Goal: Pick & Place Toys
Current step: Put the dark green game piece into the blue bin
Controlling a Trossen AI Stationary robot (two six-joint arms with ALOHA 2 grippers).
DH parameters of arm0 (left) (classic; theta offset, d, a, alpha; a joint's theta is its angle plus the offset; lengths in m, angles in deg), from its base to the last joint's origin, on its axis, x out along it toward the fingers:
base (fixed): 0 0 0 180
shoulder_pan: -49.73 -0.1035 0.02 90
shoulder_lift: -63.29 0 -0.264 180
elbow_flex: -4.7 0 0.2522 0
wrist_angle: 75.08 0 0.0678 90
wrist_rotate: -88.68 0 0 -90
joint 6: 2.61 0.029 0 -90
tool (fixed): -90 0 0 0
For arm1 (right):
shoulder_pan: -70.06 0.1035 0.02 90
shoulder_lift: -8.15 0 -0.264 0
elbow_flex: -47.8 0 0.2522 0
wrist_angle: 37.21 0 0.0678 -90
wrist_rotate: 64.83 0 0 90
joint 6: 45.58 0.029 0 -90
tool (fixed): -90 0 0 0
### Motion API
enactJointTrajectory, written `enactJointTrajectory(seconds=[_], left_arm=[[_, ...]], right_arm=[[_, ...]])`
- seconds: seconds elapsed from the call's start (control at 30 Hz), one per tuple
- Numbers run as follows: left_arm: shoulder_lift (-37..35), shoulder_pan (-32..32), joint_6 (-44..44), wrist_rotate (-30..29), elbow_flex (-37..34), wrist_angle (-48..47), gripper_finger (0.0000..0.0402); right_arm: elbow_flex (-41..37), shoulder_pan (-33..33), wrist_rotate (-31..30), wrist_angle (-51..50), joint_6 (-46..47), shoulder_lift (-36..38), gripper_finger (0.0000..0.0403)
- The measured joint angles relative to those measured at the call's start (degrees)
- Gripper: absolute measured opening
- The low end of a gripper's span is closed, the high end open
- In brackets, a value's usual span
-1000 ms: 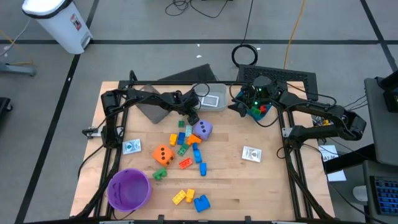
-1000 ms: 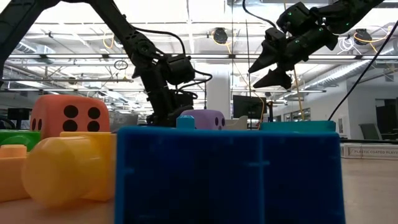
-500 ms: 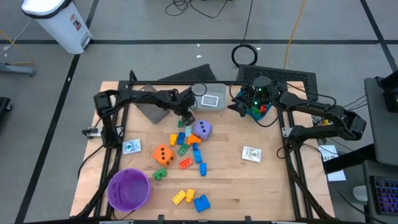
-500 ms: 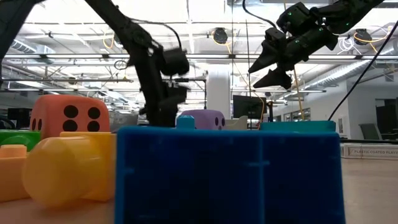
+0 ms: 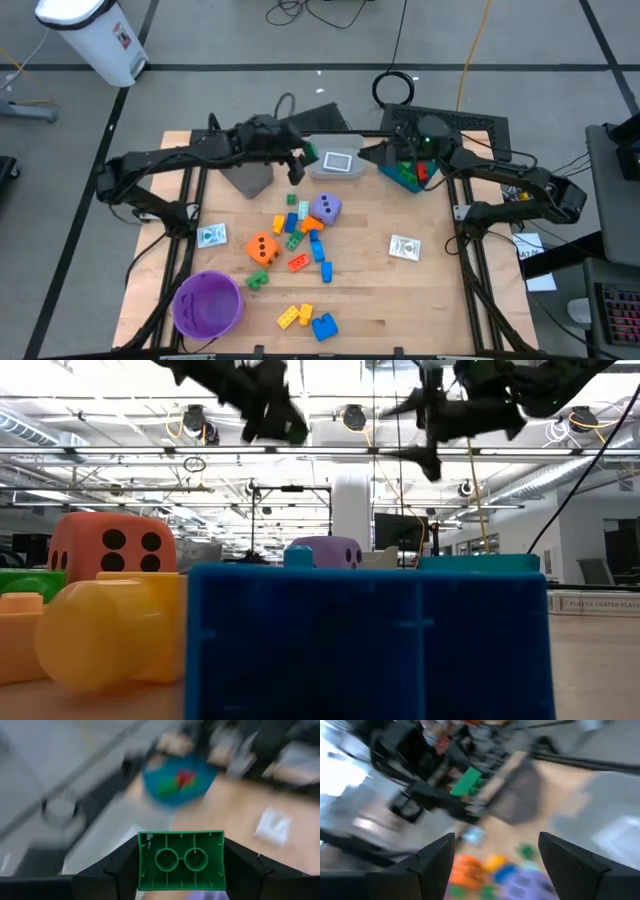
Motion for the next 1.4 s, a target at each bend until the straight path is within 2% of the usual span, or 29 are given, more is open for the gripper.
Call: enactJointTrajectory(seconds=[0.07,0.17,0.43,0.57,0.7,0.87,1.17,1.4], left_arm=[[-0.6,1.4,1.4,1.2,0.1,6.1,0.0226],[-0.2,3.4,1.8,1.7,1.3,9.6,0.0226],[4.0,6.8,5.3,1.2,8.7,10.2,0.0227],[6.5,7.2,6.4,1.2,11.6,9.7,0.0227],[8.0,7.2,6.5,1.6,13.1,10.1,0.0227],[8.5,7.6,8.2,1.6,13.4,11.7,0.0227],[8.6,8.9,11.7,1.8,13.4,13.4,0.0227],[12.1,9.1,10.2,3.2,13.4,17.9,0.0228]], right_arm=[[0.0,0.2,2.8,8.7,7.0,-1.9,0.0279],[0.0,0.8,5.0,18.9,15.3,-5.2,0.0279],[0.0,4.1,8.0,34.7,28.4,-13.5,0.0279],[0.0,6.5,7.5,48.2,33.9,-17.1,0.0279],[0.0,8.1,3.5,58.9,37.6,-19.0,0.0279],[0.0,8.7,1.6,59.6,38.8,-19.5,0.0279],[0.0,8.7,1.7,59.5,39.2,-19.5,0.0279],[0.0,9.0,2.1,59.3,39.7,-19.5,0.0279]])
